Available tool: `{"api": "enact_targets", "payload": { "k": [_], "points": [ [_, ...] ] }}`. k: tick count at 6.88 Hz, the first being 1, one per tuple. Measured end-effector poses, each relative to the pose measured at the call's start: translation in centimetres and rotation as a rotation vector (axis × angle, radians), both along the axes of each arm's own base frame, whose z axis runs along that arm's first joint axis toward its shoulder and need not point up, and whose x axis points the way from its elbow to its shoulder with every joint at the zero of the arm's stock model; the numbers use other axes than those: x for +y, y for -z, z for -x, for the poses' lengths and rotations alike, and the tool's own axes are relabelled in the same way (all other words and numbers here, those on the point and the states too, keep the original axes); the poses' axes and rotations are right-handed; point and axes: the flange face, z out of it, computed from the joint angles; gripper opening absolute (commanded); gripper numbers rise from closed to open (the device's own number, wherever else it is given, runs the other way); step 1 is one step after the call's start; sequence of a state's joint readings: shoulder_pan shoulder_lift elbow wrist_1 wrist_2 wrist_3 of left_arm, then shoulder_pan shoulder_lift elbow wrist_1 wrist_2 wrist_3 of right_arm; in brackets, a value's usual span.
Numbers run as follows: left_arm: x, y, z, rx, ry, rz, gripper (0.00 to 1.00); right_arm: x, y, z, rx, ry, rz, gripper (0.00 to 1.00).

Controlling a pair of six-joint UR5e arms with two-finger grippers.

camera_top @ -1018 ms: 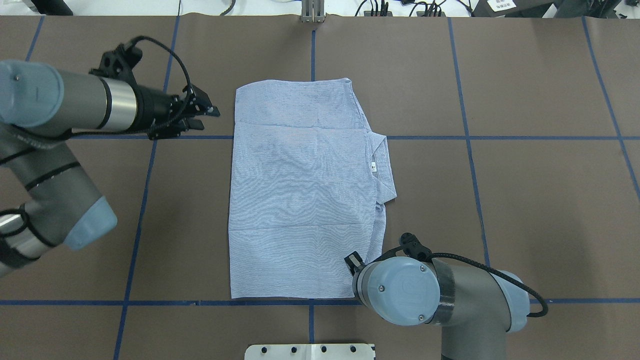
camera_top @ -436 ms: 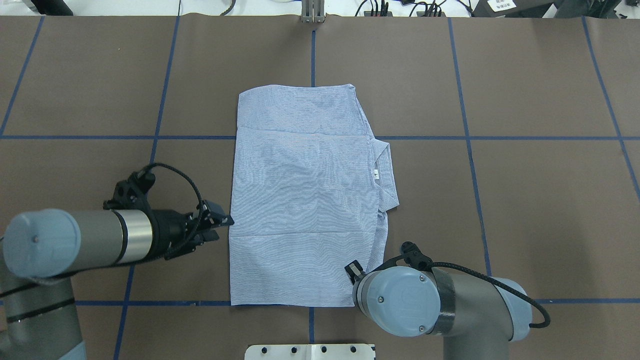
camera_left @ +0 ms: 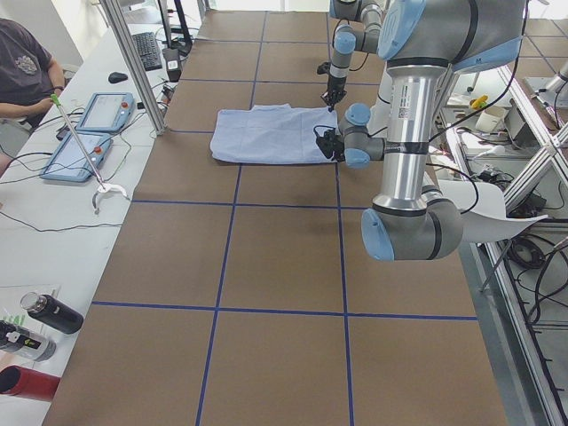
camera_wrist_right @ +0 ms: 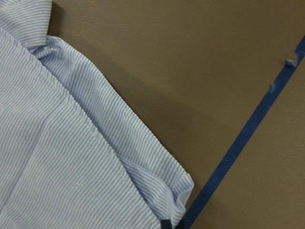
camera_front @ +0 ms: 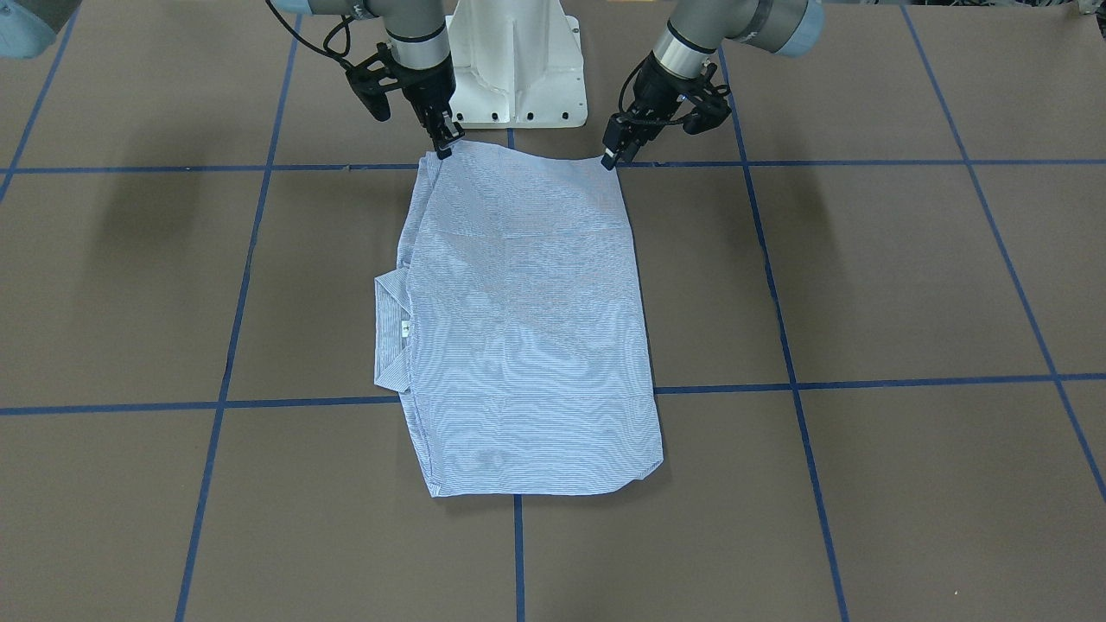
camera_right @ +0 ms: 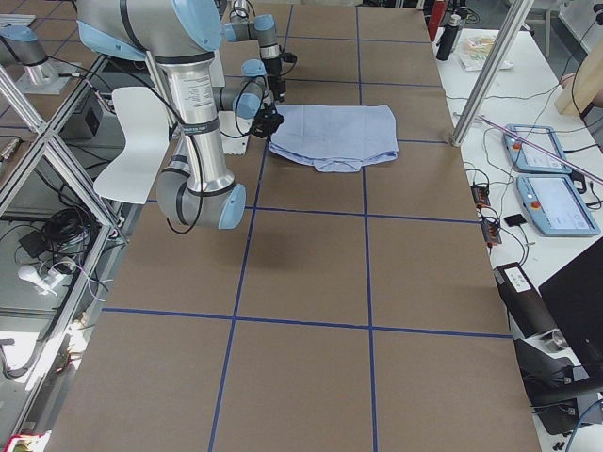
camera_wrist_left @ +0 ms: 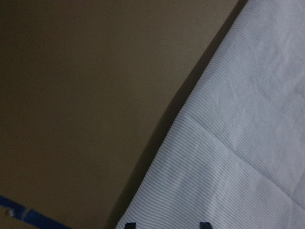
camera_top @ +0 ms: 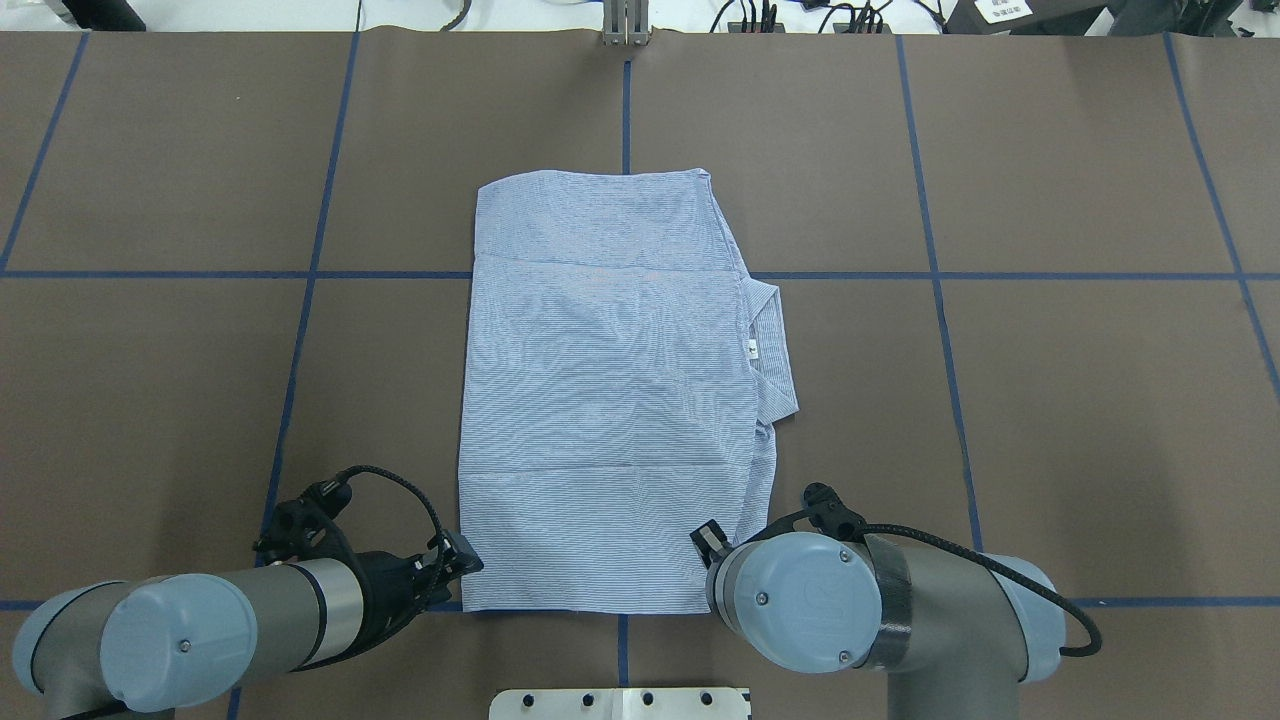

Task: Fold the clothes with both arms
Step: 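Lower the left gripper to the other shirt corner nearest the robot, then grasp both near corners of the shirt with the left and right grippers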

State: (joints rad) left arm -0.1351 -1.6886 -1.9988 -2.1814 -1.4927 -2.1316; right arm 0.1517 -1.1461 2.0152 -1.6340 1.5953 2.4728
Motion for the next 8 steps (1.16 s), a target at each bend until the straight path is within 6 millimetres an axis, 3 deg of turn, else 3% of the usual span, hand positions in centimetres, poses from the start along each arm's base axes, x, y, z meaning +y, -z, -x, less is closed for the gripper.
{"api": "enact_targets", "payload": {
  "k": [5,8],
  "points": [
    [2.4,-0.8,-1.8,-0.034,-0.044,0.004,0.47,-0.1,0.0,0.0,0.000,-0.001,0.000,0.00],
    [2.5,-0.6,-2.1,-0.032,-0.046,0.004,0.33,-0.1,0.0,-0.1,0.000,-0.002,0.000,0.00]
  ]
}}
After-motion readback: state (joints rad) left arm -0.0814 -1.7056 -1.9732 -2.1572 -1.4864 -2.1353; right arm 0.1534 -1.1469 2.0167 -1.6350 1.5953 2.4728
